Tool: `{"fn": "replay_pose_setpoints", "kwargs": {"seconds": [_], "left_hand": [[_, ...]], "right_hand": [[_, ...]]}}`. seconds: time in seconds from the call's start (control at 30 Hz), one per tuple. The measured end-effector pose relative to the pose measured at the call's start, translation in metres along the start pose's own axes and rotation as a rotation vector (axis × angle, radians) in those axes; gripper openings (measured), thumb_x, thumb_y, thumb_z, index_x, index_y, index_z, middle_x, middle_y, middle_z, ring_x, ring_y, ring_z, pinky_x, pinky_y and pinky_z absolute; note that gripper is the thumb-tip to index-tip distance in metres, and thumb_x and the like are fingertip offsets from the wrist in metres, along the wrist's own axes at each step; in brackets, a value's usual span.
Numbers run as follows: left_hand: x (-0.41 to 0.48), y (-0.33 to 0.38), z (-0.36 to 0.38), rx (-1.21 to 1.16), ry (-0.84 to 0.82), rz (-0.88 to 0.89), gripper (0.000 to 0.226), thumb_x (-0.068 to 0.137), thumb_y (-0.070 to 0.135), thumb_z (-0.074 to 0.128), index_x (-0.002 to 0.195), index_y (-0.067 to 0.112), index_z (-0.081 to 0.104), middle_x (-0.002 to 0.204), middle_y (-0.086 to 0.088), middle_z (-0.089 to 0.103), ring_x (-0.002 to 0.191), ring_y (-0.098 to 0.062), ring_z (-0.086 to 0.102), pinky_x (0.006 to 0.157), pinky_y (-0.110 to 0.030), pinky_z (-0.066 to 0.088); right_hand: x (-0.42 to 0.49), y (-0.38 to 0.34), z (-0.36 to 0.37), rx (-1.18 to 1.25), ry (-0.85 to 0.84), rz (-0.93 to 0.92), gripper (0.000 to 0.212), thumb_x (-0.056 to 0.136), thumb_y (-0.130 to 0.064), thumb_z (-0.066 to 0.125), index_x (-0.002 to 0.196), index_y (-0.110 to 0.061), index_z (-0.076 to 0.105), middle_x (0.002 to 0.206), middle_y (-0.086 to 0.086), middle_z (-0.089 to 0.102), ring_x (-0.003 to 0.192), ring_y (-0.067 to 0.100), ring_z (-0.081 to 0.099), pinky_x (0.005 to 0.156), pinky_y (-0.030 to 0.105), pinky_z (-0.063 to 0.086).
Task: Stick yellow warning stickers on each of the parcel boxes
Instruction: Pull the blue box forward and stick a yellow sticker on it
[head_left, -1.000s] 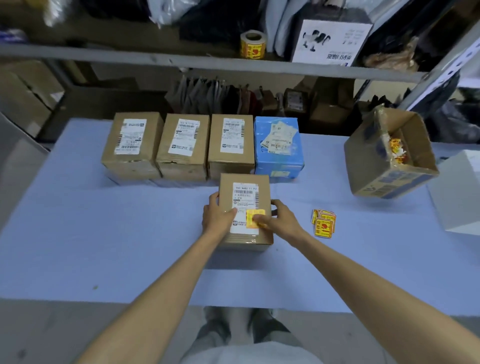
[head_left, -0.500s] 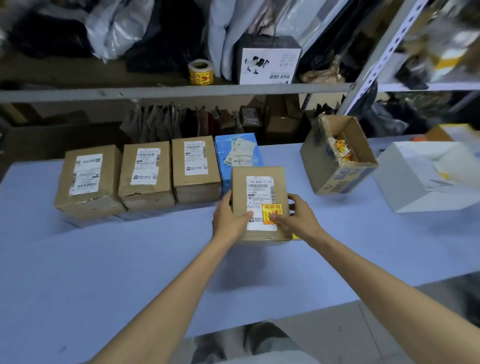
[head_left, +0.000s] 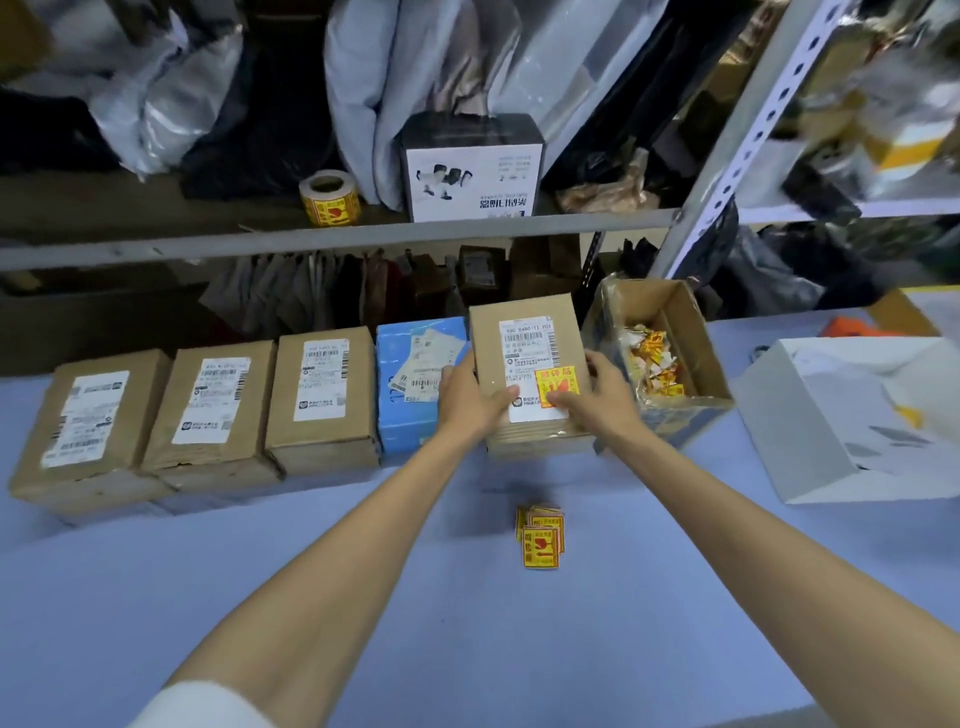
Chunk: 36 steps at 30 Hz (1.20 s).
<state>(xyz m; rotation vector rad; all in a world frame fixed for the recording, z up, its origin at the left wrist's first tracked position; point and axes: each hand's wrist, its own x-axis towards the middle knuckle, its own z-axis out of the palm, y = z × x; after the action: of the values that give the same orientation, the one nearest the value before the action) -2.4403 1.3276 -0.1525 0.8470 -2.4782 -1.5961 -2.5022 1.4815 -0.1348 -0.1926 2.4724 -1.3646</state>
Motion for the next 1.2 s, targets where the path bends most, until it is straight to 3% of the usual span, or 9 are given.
{"fn": "replay_pose_setpoints", "kwargs": {"seconds": [0.2,0.4,0.6,0.7,0.8,0.93,1.0,1.2], "left_hand": [[0.046,-0.002,0.032,0.071,0.089,-0.155,0.054,0.077,0.024,0.076,0.122,0.008,0.05,0.125,-0.01,0.057,0.117,-0.028,0.053,0.098,-0.043,0.044],[0.068,-0.019,0.042,0.168,0.101,-0.204,0.053,0.077,0.023,0.077,0.123,0.011,0.055,0.12,-0.01,0.058,0.115,-0.027,0.052,0.099,-0.043,0.044],[0.071,-0.032,0.037,0.256,0.134,-0.238,0.048,0.083,0.021,0.071,0.125,0.011,0.051,0.123,-0.012,0.048,0.116,-0.029,0.046,0.099,-0.038,0.039],[0.069,-0.037,0.025,0.269,0.14,-0.257,0.049,0.082,0.019,0.072,0.126,0.011,0.051,0.124,-0.012,0.047,0.116,-0.03,0.047,0.1,-0.039,0.041],[0.063,-0.045,0.014,0.266,0.109,-0.236,0.047,0.083,0.016,0.071,0.126,0.013,0.053,0.123,-0.011,0.049,0.115,-0.029,0.049,0.1,-0.04,0.043],[0.053,-0.058,-0.013,0.302,0.139,-0.183,0.05,0.089,0.015,0.063,0.136,0.011,0.046,0.133,-0.012,0.045,0.125,-0.029,0.043,0.104,-0.036,0.037],[0.05,-0.067,-0.033,0.343,0.175,-0.178,0.049,0.09,0.014,0.06,0.137,0.01,0.045,0.136,-0.013,0.043,0.127,-0.029,0.039,0.103,-0.037,0.037],[0.041,-0.099,-0.091,0.402,0.133,-0.201,0.052,0.091,0.015,0.06,0.139,0.008,0.042,0.135,-0.014,0.043,0.122,-0.03,0.045,0.099,-0.035,0.039]], "right_hand": [[0.058,0.011,0.005,-0.047,-0.105,0.025,0.058,0.08,-0.004,0.071,0.13,-0.009,0.043,0.124,0.01,0.061,0.112,0.025,0.059,0.091,0.037,0.048],[0.083,0.031,0.022,-0.01,-0.193,0.066,0.055,0.083,-0.002,0.068,0.131,-0.013,0.041,0.121,0.006,0.062,0.096,0.011,0.055,0.08,0.024,0.042],[0.093,0.042,0.046,0.0,-0.242,0.064,0.06,0.083,-0.005,0.07,0.134,-0.016,0.039,0.114,0.0,0.061,0.1,0.015,0.059,0.078,0.022,0.047],[0.092,0.043,0.06,-0.01,-0.281,0.063,0.065,0.084,-0.009,0.07,0.138,-0.018,0.035,0.115,-0.004,0.057,0.104,0.016,0.058,0.088,0.031,0.049],[0.09,0.043,0.072,-0.057,-0.272,0.04,0.064,0.085,-0.013,0.069,0.138,-0.019,0.034,0.125,0.002,0.059,0.112,0.022,0.058,0.094,0.041,0.051],[0.088,0.04,0.071,-0.085,-0.302,0.069,0.057,0.088,-0.011,0.066,0.136,-0.015,0.034,0.128,0.003,0.058,0.11,0.019,0.06,0.081,0.026,0.049],[0.088,0.038,0.07,-0.104,-0.294,0.089,0.055,0.089,-0.009,0.064,0.135,-0.013,0.034,0.127,0.004,0.058,0.111,0.022,0.059,0.078,0.026,0.047],[0.078,0.028,0.077,-0.256,-0.152,0.073,0.046,0.089,-0.006,0.062,0.129,-0.006,0.04,0.124,0.013,0.059,0.113,0.031,0.057,0.089,0.042,0.047]]}}
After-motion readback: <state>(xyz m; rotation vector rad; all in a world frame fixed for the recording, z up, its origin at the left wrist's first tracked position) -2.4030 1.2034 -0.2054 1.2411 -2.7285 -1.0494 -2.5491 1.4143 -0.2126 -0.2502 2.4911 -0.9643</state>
